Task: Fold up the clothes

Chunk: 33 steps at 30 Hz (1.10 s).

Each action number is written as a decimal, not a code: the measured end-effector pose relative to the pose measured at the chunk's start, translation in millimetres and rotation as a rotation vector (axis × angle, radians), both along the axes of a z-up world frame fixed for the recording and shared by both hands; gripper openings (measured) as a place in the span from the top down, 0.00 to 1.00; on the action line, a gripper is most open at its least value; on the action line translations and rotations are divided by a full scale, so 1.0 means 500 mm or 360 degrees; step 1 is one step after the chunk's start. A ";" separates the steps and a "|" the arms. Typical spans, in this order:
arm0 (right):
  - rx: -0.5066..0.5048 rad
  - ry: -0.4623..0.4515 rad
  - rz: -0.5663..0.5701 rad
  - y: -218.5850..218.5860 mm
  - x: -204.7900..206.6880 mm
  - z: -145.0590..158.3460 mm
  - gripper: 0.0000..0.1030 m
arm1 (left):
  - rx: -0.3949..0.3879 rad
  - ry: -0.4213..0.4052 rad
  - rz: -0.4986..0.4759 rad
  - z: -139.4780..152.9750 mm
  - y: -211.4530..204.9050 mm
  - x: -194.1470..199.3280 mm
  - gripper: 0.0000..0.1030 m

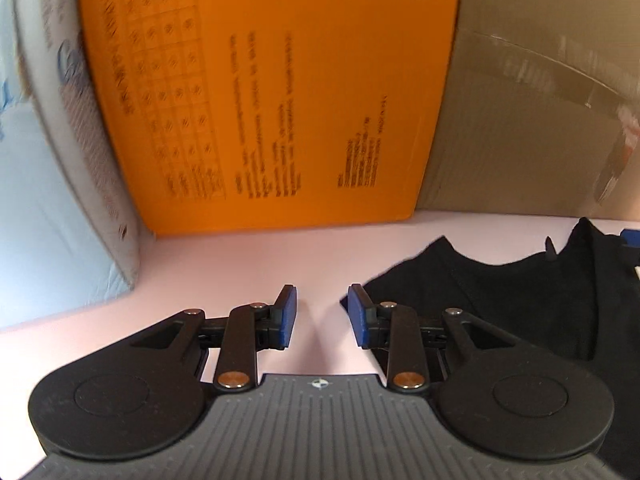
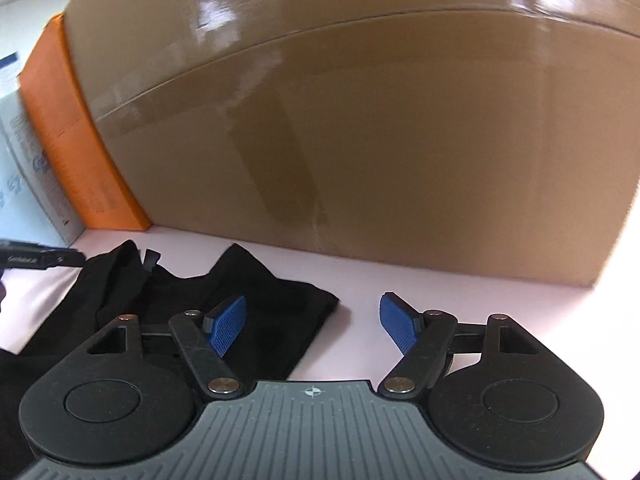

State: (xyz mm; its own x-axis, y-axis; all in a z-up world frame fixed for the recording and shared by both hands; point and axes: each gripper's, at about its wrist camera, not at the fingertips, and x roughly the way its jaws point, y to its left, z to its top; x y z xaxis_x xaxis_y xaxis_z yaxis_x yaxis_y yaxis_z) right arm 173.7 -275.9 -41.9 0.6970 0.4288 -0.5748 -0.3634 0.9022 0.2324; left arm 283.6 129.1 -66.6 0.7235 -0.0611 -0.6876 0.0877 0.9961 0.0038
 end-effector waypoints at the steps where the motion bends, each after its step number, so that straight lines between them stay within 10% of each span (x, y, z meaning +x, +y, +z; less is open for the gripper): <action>1: -0.0025 -0.0013 0.0014 0.006 0.002 0.000 0.40 | -0.0004 -0.0004 -0.0021 0.002 -0.005 0.001 0.75; 4: -0.0163 -0.0048 0.0080 0.032 -0.003 0.009 0.76 | -0.0021 -0.0010 -0.0107 0.011 -0.021 0.002 0.76; 15: -0.0379 -0.0237 0.0110 0.057 -0.020 0.026 0.93 | 0.0160 -0.0114 -0.0098 0.024 -0.043 -0.005 0.95; 24: -0.0617 -0.0240 0.0109 0.091 0.001 0.000 0.92 | 0.0374 -0.0025 0.0090 0.009 -0.035 0.025 0.95; 28: -0.0510 -0.0220 0.0027 0.064 -0.018 0.031 0.61 | 0.0301 0.0059 0.0255 0.048 0.014 -0.010 0.90; 33: -0.0253 -0.0203 -0.0168 -0.021 -0.146 0.102 0.47 | 0.0084 0.0046 0.0464 0.120 0.107 -0.186 0.60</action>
State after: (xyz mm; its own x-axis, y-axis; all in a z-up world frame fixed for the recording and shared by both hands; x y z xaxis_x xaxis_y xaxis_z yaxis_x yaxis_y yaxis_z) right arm 100.8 -286.5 9.4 0.8046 0.2611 -0.5334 -0.2827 0.9583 0.0426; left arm 190.8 182.5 -6.7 0.6856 0.1830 -0.7047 -0.2011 0.9778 0.0582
